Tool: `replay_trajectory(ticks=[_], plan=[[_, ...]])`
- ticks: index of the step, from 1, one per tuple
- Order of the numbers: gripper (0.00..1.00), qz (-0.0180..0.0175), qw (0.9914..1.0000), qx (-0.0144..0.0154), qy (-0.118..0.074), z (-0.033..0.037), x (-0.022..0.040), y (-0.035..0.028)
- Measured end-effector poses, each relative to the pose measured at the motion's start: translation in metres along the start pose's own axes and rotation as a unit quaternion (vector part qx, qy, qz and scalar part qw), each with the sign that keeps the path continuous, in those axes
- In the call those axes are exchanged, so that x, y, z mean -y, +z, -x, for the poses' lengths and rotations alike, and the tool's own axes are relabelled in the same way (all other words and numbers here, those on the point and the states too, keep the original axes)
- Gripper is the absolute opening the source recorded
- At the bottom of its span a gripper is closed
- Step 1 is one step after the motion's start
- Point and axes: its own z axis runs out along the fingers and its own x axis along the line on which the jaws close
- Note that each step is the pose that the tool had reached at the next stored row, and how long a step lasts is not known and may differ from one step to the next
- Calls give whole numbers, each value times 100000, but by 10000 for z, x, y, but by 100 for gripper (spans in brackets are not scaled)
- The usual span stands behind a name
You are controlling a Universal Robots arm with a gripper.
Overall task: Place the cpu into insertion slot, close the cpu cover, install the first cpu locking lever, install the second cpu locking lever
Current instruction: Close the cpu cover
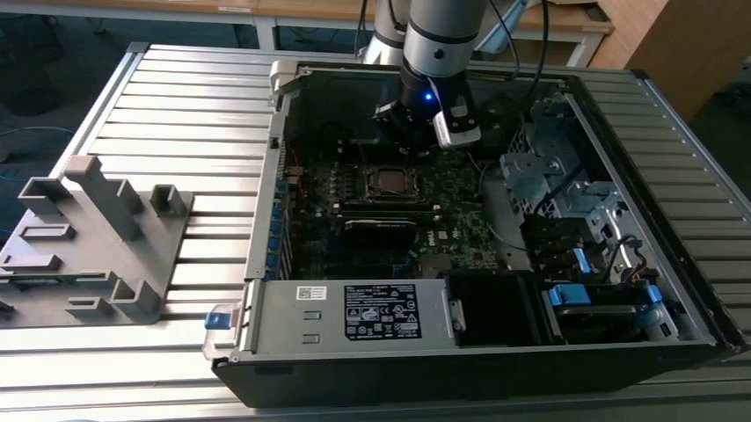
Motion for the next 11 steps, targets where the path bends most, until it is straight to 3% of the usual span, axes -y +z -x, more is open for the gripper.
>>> replay_trajectory(ticks=[6, 11], plan=[[11, 1, 100000, -14, -181, 0, 0, 0], [11, -62, 99932, -193, -3687, 0, 0, 3]])
